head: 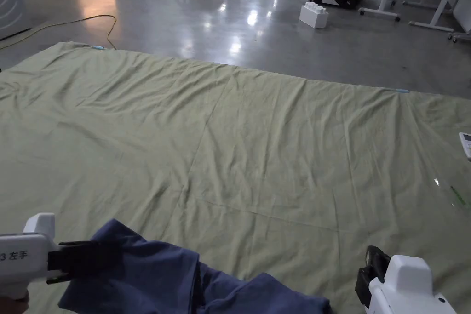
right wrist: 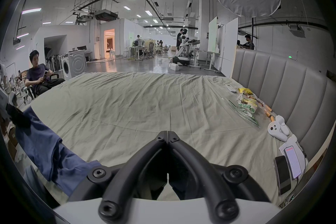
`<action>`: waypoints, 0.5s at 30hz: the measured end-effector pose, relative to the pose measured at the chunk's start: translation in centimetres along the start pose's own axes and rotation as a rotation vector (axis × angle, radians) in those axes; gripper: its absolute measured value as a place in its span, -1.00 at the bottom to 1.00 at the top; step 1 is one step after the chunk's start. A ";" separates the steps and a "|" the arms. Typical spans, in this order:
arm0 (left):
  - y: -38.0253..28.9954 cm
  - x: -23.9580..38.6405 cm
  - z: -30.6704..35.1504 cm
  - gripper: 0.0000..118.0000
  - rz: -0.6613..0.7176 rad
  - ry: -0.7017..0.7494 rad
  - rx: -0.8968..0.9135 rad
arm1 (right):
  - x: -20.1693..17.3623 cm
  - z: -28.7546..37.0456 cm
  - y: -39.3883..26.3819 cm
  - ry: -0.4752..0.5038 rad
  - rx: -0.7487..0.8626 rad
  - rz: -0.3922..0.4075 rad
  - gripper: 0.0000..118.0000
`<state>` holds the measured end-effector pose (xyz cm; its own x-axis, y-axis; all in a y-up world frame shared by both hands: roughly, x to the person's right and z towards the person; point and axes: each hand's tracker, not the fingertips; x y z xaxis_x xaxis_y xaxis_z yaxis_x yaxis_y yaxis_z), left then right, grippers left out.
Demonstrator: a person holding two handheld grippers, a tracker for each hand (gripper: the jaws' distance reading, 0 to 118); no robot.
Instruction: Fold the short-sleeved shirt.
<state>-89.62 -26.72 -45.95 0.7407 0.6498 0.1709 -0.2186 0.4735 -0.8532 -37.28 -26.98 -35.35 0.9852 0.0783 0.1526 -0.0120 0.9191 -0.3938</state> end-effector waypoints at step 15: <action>-0.5 12.5 -3.8 -0.83 -0.237 0.279 -0.105 | 1.1 0.0 -0.7 0.005 0.002 -0.040 -0.99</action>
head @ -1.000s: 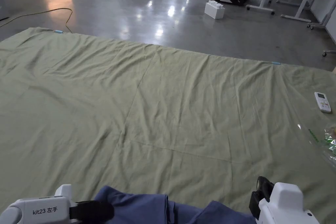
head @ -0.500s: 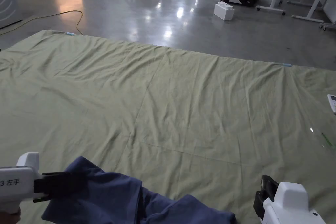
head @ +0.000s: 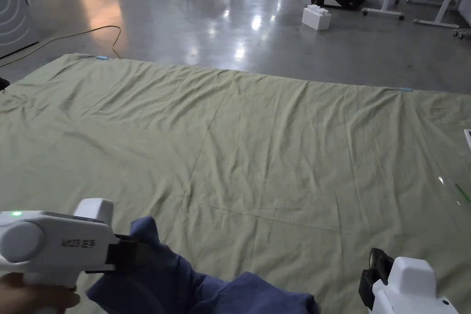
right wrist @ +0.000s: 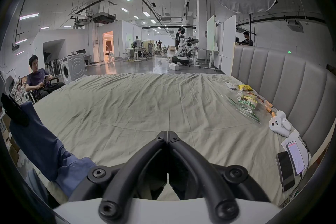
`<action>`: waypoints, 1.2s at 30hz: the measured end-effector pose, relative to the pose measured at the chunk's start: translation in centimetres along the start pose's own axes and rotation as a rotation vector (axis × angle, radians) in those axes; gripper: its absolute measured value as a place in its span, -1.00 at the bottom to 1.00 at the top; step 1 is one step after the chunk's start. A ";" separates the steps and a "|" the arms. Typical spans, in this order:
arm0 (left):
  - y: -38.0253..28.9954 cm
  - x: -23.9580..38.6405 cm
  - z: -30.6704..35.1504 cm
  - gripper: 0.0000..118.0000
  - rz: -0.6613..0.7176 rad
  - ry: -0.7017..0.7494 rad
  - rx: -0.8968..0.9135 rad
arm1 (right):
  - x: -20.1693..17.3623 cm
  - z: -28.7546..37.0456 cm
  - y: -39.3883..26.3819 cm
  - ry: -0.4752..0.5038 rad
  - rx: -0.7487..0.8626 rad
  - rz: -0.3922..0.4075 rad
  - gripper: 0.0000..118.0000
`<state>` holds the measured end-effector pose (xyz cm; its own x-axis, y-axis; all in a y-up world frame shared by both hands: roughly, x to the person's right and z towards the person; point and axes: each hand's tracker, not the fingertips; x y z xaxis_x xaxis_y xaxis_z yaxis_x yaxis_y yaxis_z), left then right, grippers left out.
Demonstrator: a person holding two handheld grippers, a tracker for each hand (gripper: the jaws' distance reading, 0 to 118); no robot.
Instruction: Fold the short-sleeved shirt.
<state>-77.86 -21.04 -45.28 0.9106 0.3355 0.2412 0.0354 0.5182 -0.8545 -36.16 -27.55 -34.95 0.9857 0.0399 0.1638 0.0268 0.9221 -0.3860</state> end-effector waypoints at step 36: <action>-5.2 14.5 -13.2 -0.03 0.080 -0.213 -0.132 | 3.3 0.8 -1.9 -0.069 -0.045 -0.045 -0.99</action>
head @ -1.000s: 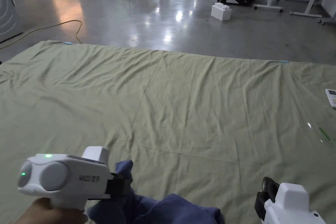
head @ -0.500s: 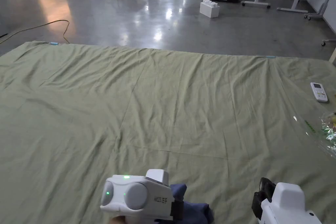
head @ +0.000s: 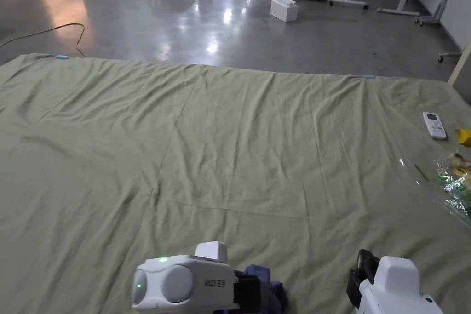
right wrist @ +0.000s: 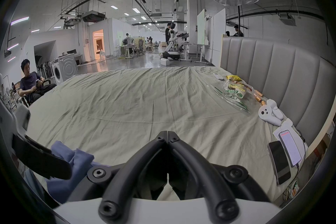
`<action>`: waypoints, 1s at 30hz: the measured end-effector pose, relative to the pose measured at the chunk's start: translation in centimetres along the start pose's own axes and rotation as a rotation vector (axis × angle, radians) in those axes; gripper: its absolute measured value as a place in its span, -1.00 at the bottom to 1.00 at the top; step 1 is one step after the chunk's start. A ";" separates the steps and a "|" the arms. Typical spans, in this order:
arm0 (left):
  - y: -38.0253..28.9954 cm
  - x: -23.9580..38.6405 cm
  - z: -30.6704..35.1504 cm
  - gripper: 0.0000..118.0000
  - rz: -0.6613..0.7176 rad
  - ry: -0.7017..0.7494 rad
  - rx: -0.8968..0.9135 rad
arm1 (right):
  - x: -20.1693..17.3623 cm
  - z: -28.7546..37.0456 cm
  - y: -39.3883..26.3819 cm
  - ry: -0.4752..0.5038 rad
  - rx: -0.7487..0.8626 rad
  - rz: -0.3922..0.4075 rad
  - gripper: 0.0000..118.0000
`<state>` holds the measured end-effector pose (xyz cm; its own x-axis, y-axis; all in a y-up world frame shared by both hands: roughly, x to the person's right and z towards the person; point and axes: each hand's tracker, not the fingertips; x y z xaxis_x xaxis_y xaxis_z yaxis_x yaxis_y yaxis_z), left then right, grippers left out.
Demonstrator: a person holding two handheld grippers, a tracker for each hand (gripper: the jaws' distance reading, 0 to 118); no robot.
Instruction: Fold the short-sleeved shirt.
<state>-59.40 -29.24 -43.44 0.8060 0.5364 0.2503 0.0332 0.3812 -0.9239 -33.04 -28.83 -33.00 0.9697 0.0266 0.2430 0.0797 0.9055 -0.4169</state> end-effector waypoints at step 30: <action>-6.2 0.7 -3.9 -0.83 -0.229 0.025 -0.027 | -0.3 0.3 -0.4 0.009 -0.012 0.009 -0.99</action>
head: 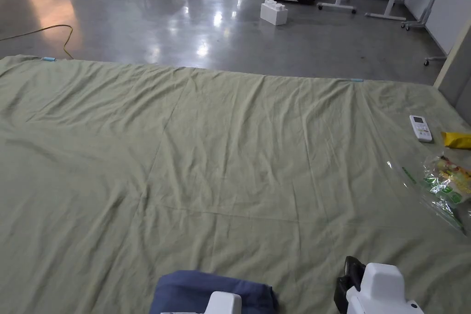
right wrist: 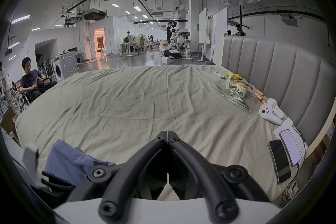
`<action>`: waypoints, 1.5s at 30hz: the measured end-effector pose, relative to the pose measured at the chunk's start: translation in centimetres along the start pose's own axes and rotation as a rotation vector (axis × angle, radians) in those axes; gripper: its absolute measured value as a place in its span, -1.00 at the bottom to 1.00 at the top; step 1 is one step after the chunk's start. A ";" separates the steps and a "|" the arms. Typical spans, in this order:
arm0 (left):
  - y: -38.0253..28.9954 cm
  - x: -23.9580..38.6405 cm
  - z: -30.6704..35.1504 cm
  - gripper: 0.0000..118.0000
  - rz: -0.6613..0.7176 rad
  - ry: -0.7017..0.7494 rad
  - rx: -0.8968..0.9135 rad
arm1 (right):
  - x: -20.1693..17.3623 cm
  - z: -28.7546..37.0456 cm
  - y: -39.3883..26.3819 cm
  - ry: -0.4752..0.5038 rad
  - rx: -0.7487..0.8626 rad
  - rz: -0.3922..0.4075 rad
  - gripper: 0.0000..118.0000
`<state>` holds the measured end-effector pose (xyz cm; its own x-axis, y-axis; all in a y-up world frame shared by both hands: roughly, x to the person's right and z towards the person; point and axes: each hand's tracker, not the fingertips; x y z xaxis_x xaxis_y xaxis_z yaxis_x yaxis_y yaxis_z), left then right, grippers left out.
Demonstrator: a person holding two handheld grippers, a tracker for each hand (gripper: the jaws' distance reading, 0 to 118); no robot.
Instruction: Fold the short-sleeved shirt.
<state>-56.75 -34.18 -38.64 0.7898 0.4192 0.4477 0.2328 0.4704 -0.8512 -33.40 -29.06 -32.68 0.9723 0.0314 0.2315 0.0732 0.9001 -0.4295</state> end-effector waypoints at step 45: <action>3.2 -12.8 17.1 -0.85 -0.108 0.687 0.826 | -9.3 3.1 0.2 0.107 0.053 0.116 -0.99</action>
<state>-75.85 -24.79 -42.37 0.9974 -0.0604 0.0405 0.0688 0.9649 -0.2536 -43.11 -27.83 -32.21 0.9918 0.0923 0.0881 -0.0496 0.9150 -0.4004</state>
